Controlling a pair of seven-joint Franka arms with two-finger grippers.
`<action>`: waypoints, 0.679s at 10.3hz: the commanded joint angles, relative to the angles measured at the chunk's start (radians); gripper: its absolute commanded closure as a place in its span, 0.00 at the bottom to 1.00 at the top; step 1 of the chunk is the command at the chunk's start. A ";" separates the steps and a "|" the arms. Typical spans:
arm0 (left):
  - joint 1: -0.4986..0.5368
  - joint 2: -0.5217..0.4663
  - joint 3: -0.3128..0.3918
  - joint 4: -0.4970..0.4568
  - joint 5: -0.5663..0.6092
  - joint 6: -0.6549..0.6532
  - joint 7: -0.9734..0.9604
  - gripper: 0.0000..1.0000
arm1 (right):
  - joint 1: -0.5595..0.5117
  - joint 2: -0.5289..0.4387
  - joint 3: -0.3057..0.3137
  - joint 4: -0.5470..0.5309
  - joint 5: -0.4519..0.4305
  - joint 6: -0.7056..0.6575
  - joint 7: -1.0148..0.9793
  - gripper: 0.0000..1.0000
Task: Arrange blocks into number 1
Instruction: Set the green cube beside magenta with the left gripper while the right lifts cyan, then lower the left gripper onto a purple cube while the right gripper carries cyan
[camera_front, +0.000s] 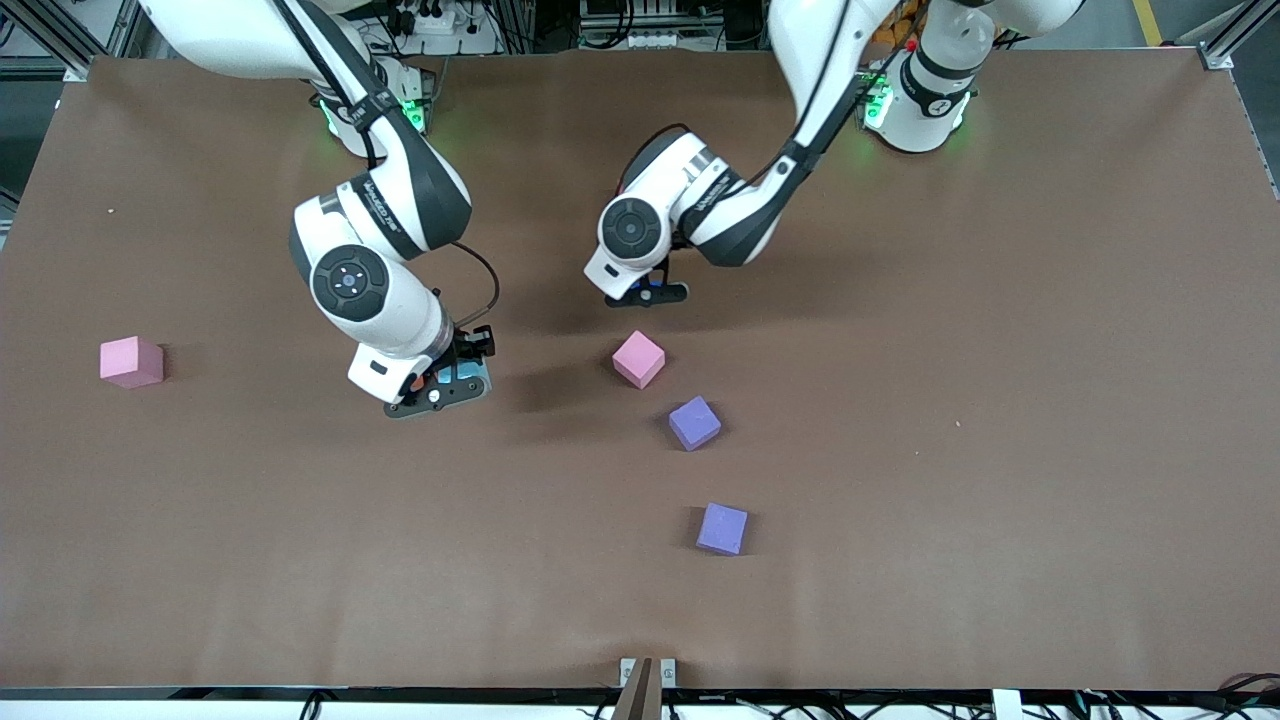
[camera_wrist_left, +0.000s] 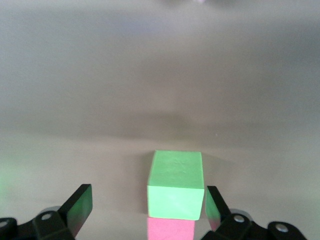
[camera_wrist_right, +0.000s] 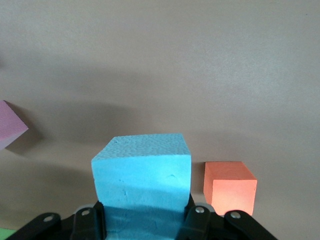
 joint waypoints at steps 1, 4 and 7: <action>0.083 -0.061 -0.002 -0.013 0.108 -0.018 0.040 0.00 | -0.005 -0.020 0.014 0.011 0.046 -0.024 0.067 1.00; 0.263 -0.084 -0.002 0.037 0.290 -0.017 0.140 0.00 | 0.101 -0.031 0.031 0.011 0.047 -0.027 0.367 1.00; 0.391 -0.071 -0.006 0.074 0.314 0.041 0.413 0.00 | 0.297 0.009 0.028 0.001 0.042 -0.001 0.599 1.00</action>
